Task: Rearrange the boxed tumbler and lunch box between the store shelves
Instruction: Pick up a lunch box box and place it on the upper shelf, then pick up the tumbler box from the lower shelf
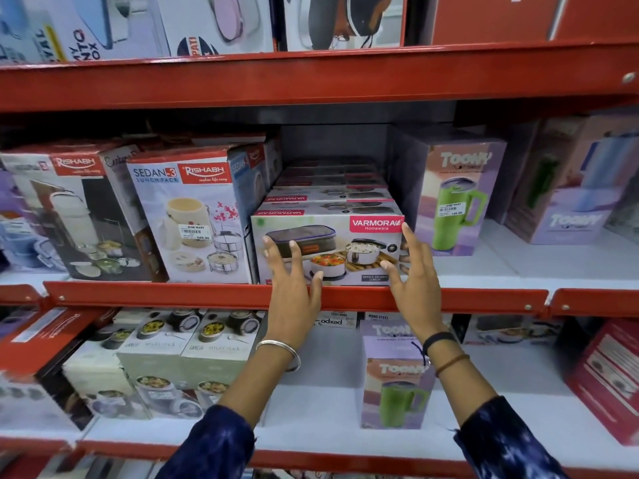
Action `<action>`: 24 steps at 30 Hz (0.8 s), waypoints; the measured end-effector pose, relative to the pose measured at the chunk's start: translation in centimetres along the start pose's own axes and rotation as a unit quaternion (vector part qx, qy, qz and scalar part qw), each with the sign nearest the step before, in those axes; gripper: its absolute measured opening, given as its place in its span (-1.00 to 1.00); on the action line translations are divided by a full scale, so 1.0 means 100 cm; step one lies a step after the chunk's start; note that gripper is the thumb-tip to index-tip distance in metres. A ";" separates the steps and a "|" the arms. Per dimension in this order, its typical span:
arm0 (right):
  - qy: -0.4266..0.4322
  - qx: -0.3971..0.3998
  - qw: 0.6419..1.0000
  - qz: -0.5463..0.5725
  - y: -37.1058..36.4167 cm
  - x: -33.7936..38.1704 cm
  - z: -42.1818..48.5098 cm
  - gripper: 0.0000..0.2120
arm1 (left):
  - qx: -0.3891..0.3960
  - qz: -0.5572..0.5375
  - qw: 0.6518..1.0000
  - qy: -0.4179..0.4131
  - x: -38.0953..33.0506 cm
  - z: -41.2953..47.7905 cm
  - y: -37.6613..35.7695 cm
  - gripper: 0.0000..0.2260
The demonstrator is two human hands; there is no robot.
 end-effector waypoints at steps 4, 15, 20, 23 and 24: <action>-0.004 -0.011 1.000 -0.011 0.009 0.001 -0.009 -0.41 | 0.000 -0.034 0.999 -0.012 0.000 -0.010 0.003 -0.49; -0.167 -0.083 0.975 0.120 0.046 -0.040 -0.149 -0.74 | 0.106 -0.098 0.986 -0.089 0.018 -0.120 -0.056 -0.65; -0.304 0.028 0.940 0.150 0.034 -0.074 -0.202 -0.64 | 0.216 -0.088 0.971 0.056 0.051 -0.153 -0.106 -0.55; -0.337 0.128 0.914 0.187 0.020 -0.086 -0.212 -0.51 | 0.258 -0.111 0.944 0.176 0.063 -0.162 -0.130 -0.50; -0.343 0.151 0.905 0.202 0.016 -0.088 -0.214 -0.50 | 0.261 -0.123 0.935 0.205 0.065 -0.164 -0.136 -0.50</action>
Point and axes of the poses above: each hand's wrist, its own z-axis towards the middle knuckle, its own y-axis out of the back of the hand, x = y × z, the point moved 4 cm from there along z, towards the middle knuckle, and after that the axes turned 13 degrees about y, right-handed, at the moved point
